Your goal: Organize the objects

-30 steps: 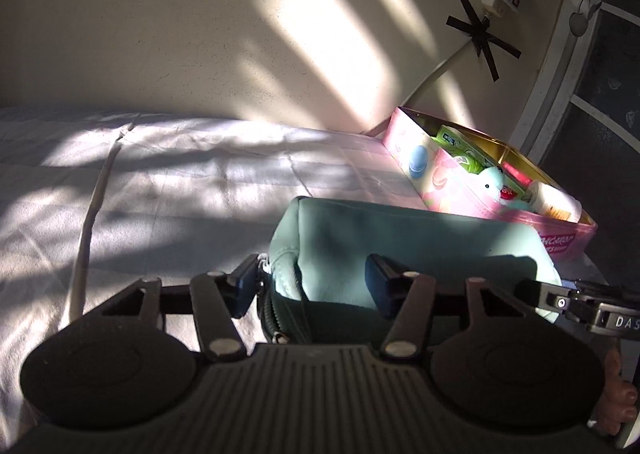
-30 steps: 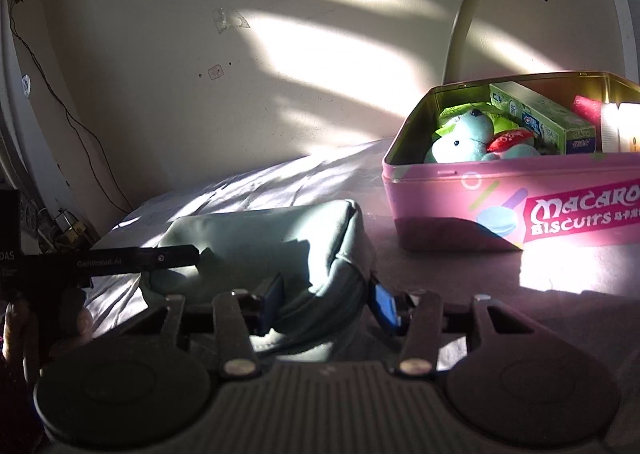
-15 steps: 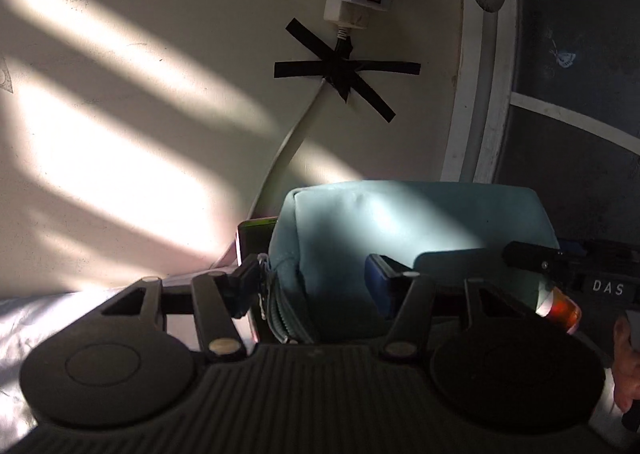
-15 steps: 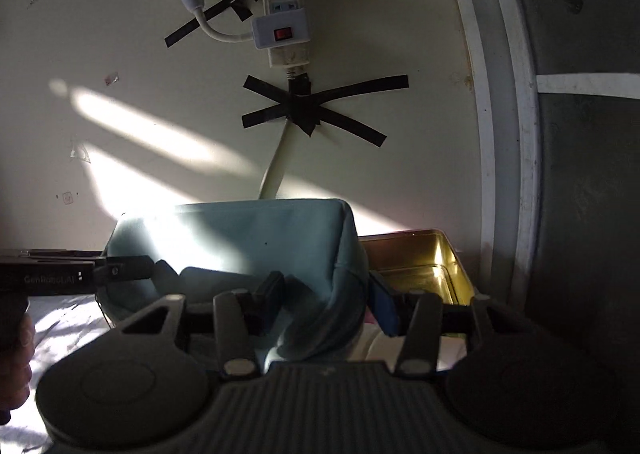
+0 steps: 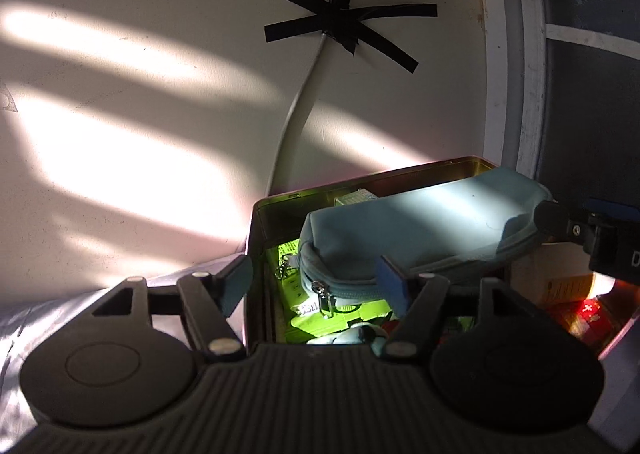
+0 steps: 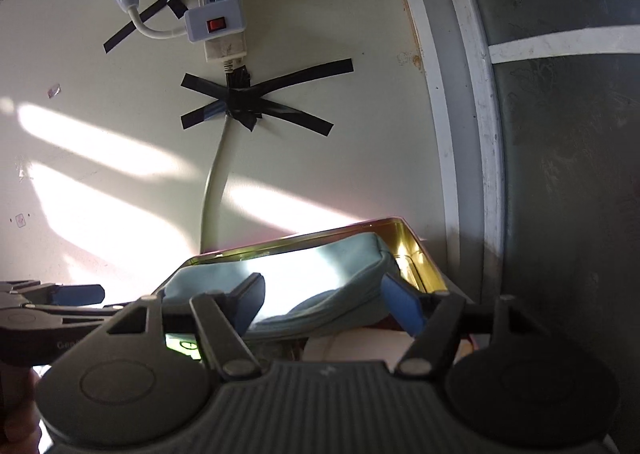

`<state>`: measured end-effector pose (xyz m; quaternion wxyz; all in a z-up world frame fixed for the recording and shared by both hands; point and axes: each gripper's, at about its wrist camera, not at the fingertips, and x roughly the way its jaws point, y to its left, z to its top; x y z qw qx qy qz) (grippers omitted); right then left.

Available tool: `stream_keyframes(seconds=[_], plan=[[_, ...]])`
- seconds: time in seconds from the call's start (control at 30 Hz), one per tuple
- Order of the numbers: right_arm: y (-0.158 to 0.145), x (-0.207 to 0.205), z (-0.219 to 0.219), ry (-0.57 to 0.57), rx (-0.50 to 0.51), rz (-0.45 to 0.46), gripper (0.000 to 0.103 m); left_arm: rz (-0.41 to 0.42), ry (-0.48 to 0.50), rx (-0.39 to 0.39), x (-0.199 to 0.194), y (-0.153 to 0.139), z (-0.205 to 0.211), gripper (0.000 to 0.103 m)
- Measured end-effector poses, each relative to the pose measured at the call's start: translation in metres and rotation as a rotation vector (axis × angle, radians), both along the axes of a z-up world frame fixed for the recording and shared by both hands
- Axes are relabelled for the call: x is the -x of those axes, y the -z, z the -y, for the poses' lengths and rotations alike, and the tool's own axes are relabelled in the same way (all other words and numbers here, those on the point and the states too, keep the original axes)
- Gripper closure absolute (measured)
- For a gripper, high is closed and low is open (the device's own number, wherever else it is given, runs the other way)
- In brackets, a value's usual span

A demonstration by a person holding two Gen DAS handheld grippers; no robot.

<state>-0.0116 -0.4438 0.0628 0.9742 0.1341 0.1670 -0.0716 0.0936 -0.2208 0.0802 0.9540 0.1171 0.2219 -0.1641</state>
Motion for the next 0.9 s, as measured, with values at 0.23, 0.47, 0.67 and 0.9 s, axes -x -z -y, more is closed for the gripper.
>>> stream_keyframes(seconds=[0.23, 0.47, 0.67, 0.9], plan=[[-0.003, 0.062, -0.043, 0.030, -0.004, 0.084, 0.032, 0.015, 0.010, 0.024, 0.052, -0.006, -0.019, 0.028], [-0.016, 0.102, -0.076, 0.011, -0.013, 0.092, 0.027, 0.017, 0.016, 0.043, 0.086, -0.008, -0.040, 0.026], [-0.022, 0.134, -0.097, 0.011, 0.000, 0.089, 0.024, 0.011, -0.004, 0.059, 0.116, 0.001, -0.064, 0.019], [-0.014, 0.160, -0.121, 0.000, 0.003, 0.063, 0.011, -0.006, -0.031, 0.068, 0.140, 0.015, -0.094, 0.011]])
